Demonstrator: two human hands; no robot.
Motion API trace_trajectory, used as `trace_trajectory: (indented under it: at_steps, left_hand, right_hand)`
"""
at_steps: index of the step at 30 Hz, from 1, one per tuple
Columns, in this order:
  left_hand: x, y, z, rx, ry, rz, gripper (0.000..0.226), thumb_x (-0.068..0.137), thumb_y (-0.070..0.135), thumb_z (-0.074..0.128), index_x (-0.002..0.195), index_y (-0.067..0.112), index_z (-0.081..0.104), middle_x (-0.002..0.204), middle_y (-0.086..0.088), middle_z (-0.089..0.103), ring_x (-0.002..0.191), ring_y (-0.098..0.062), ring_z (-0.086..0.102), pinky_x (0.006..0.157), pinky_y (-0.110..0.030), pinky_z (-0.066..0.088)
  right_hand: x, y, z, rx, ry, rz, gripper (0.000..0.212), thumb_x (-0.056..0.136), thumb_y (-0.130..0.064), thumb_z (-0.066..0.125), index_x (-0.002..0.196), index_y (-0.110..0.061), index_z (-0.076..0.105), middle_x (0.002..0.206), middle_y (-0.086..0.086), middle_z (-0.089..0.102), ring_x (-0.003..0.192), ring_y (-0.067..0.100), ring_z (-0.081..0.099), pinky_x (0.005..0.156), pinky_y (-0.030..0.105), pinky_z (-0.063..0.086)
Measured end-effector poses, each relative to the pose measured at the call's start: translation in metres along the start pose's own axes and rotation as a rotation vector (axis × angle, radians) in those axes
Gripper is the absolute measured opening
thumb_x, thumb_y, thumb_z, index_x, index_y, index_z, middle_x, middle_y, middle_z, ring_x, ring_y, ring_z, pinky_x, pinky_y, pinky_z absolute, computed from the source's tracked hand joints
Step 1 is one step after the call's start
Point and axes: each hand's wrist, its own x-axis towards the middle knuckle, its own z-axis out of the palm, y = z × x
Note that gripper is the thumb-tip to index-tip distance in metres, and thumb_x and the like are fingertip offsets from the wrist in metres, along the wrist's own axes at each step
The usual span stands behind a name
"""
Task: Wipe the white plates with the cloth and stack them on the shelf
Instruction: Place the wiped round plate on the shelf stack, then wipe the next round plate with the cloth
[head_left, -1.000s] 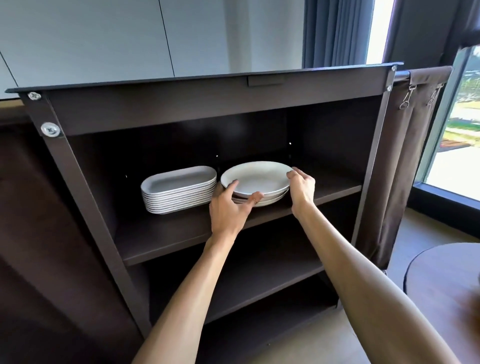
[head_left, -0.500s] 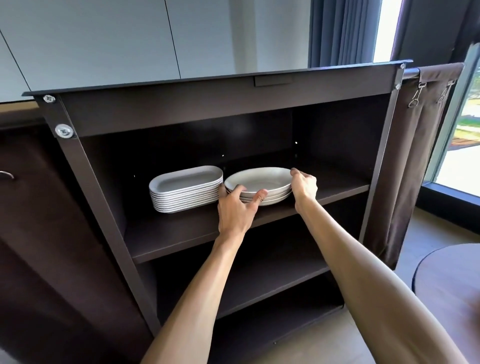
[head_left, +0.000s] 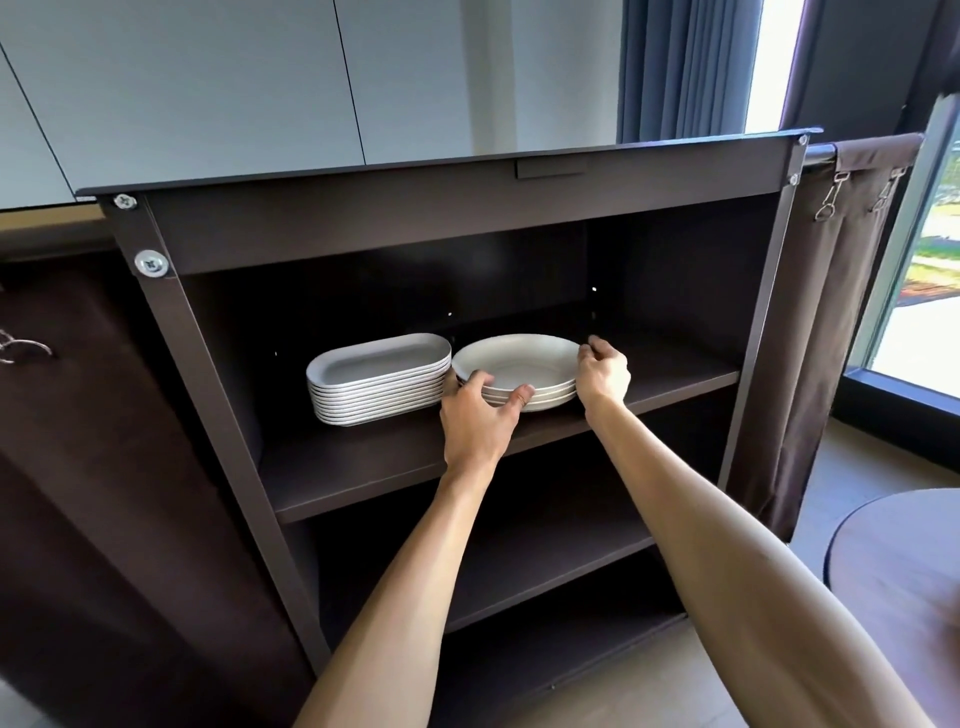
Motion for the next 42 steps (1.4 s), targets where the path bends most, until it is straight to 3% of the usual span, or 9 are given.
trace_trajectory:
  at_steps: [5,10,22,24,28,30,33,38,42]
  left_hand:
    - [-0.004,0.006,-0.001,0.062,-0.015,-0.004,0.055,0.083,0.059,0.074,0.115,0.013,0.07,0.138,-0.014,0.05,0.121,-0.03,0.054,0.086,-0.028,0.039]
    - [-0.005,0.006,-0.001,0.133,0.019,0.044,0.057,0.083,0.062,0.068,0.112,0.012,0.072,0.138,-0.017,0.053,0.119,-0.034,0.057,0.097,-0.038,0.047]
    - [-0.007,0.004,0.005,0.196,0.026,0.047,0.069,0.084,0.068,0.063,0.112,0.006,0.07,0.128,-0.028,0.059,0.113,-0.048,0.059,0.095,-0.052,0.051]
    - [-0.013,0.006,0.011,0.156,0.099,0.031,0.07,0.083,0.068,0.058,0.119,0.009,0.067,0.145,-0.027,0.05,0.13,-0.047,0.05,0.106,-0.057,0.045]
    - [-0.06,0.041,0.049,-0.128,0.334,0.403,0.036,0.095,0.029,0.063,0.117,0.0,0.062,0.154,-0.031,0.035,0.144,-0.042,0.039,0.121,-0.025,0.024]
    - [-0.096,0.076,0.08,-0.276,0.24,0.497,0.023,0.089,0.012,0.064,0.107,-0.001,0.066,0.14,-0.024,0.053,0.128,-0.032,0.054,0.113,-0.023,0.038]
    - [-0.15,0.13,0.128,-0.414,-0.094,0.366,0.019,0.087,0.016,0.062,0.104,0.011,0.068,0.111,-0.005,0.067,0.097,-0.019,0.066,0.083,-0.044,0.057]
    - [-0.225,0.193,0.202,-0.342,-0.634,0.119,0.024,0.094,0.026,0.066,0.115,0.014,0.067,0.095,0.002,0.069,0.092,-0.018,0.065,0.081,-0.027,0.047]
    - [-0.251,0.217,0.261,-0.295,-0.819,-0.069,0.045,0.086,0.051,0.066,0.112,0.014,0.064,0.11,-0.007,0.072,0.101,-0.029,0.067,0.091,-0.038,0.055]
  right_hand:
    - [-0.006,0.005,-0.017,-0.107,-0.069,-0.115,0.032,0.105,-0.027,0.049,0.125,-0.01,0.068,0.106,0.001,0.067,0.106,0.019,0.063,0.089,0.027,0.045]
    - [-0.018,0.021,-0.087,-0.185,0.144,-0.211,0.024,0.101,-0.02,0.054,0.109,-0.012,0.074,0.085,-0.003,0.07,0.084,0.013,0.065,0.078,0.024,0.047]
    - [-0.095,0.088,-0.363,-0.752,0.528,-0.079,0.023,0.092,-0.009,0.053,0.097,-0.004,0.075,0.098,0.02,0.074,0.095,0.039,0.066,0.081,0.039,0.049]
    - [-0.112,0.098,-0.391,-0.863,0.568,-0.062,0.02,0.091,-0.009,0.055,0.091,-0.001,0.072,0.094,0.024,0.072,0.093,0.042,0.065,0.08,0.042,0.046]
    - [-0.13,0.12,-0.417,-1.24,0.581,-0.08,0.014,0.086,-0.015,0.062,0.083,-0.005,0.071,0.092,0.018,0.073,0.098,0.041,0.059,0.092,0.049,0.037]
    - [-0.137,0.125,-0.424,-1.323,0.575,-0.055,0.014,0.083,-0.016,0.064,0.081,-0.004,0.071,0.09,0.019,0.073,0.097,0.041,0.058,0.093,0.051,0.037]
    - [-0.147,0.127,-0.439,-1.422,0.522,0.016,0.018,0.083,-0.017,0.061,0.086,-0.004,0.073,0.093,0.02,0.073,0.104,0.039,0.059,0.098,0.049,0.037]
    - [-0.151,0.125,-0.447,-1.522,0.391,0.097,0.034,0.092,-0.035,0.051,0.106,-0.014,0.073,0.113,0.012,0.071,0.11,0.033,0.061,0.099,0.043,0.04]
    - [-0.148,0.126,-0.446,-1.496,0.388,0.106,0.036,0.091,-0.037,0.049,0.105,-0.013,0.072,0.109,0.012,0.072,0.104,0.032,0.065,0.094,0.041,0.041]
